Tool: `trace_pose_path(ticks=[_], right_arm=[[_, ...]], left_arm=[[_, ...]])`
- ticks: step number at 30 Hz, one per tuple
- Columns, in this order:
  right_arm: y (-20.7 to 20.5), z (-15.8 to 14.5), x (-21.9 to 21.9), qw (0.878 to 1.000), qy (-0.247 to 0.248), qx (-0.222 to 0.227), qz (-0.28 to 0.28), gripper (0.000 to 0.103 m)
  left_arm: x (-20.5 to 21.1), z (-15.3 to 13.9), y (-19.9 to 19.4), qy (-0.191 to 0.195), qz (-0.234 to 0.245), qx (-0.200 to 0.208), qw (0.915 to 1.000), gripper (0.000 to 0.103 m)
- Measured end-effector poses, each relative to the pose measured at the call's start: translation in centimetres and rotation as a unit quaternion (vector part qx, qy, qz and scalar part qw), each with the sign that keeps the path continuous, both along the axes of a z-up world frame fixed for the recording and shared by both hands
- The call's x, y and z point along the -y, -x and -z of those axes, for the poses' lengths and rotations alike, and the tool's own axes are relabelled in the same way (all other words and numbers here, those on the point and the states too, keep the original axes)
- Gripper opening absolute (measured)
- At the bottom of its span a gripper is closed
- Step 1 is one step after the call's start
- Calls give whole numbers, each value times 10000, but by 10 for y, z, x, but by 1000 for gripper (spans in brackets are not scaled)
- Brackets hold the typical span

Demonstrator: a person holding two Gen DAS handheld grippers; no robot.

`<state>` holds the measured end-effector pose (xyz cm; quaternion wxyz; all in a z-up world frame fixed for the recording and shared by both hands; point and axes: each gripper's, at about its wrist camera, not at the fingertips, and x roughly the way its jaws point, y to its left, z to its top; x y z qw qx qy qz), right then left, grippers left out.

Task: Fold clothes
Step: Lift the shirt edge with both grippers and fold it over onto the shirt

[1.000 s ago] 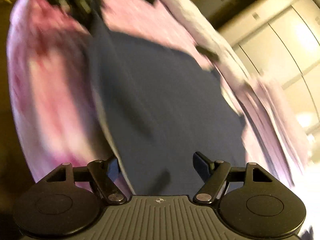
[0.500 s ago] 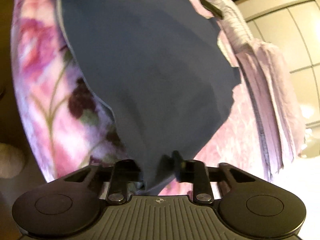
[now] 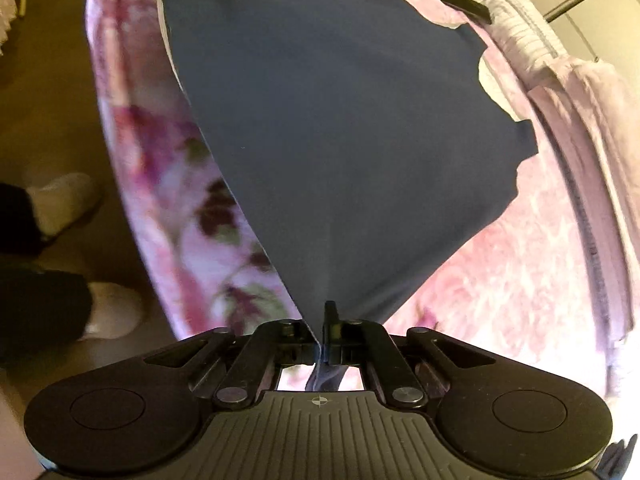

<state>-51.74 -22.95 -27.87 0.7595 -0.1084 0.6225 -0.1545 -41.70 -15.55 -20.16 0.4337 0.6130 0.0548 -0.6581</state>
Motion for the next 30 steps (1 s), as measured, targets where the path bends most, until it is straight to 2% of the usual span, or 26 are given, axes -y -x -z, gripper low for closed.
trace_pose_path(ticks=[4,8,10,13,15,17,21,25,27,30], right_arm=[[16,-22,-28,9995,-302,46,-48,0],[39,-43,-57,9974,-727,23,21,0],[48,-57,-63,9964,-841,65,71,0],[50,-85,-53,9971,-714,254,101,0],[40,-107,-24,9982,-414,428,97,0],[25,-127,15,9981,-87,602,114,0],[-20,-145,108,9966,330,748,108,0],[-65,-124,201,9979,249,571,161,0],[-84,-107,246,9983,65,497,302,0],[-99,-74,300,9972,-393,328,538,0]], left_arm=[[-30,-25,14,-375,-89,-107,9992,0],[-53,-54,28,-778,-382,-450,9952,0],[-49,-69,27,-712,-493,-476,9951,0],[-13,-94,5,-328,-898,-571,9938,0],[25,-111,-19,-24,-1164,-722,9906,1],[69,-122,-42,239,-1177,-743,9900,1],[165,-122,-98,368,-1269,-1017,9860,1],[261,-90,-154,45,-1362,-1414,9805,1],[306,-63,-181,-270,-1426,-1633,9758,1],[348,-27,-205,-755,-1445,-1836,9694,1]])
